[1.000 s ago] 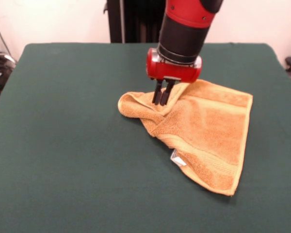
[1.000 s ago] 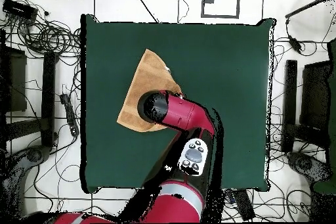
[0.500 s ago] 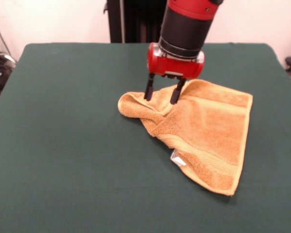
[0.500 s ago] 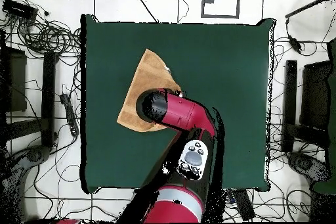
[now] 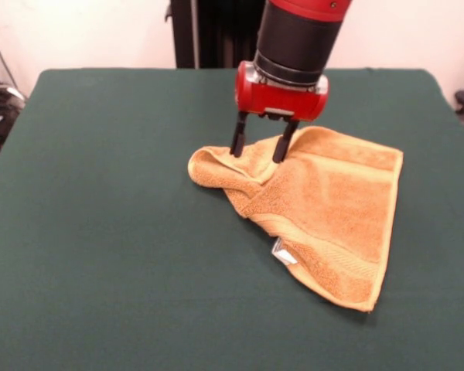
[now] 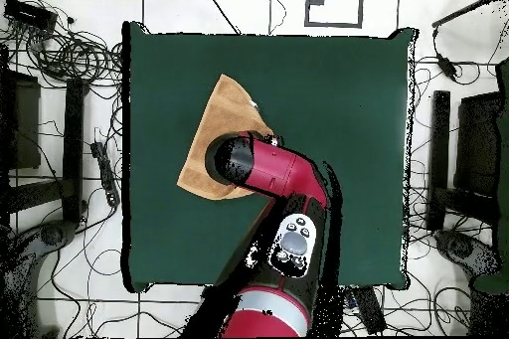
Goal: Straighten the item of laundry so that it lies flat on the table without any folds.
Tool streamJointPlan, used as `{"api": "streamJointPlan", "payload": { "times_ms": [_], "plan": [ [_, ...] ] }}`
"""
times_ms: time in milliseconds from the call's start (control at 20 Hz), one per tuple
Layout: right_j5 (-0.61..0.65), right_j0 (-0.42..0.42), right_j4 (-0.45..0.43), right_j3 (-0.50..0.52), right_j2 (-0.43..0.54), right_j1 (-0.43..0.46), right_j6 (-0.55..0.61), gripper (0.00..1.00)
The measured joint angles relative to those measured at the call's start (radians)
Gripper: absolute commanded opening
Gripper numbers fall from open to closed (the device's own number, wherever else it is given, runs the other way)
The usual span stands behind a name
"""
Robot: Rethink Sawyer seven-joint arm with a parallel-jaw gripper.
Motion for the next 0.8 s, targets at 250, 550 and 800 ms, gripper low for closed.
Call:
{"api": "streamJointPlan", "payload": {
  "times_ms": [250,550,800],
  "plan": [
    [0.0,0.001,0.0,0.0,0.0,-0.006,0.0,1.0],
    [0.0,0.013,0.0,0.0,-0.004,-0.006,0.0,1.0],
    [0.0,0.036,0.002,0.0,-0.011,-0.004,0.0,1.0]
  ]
}}
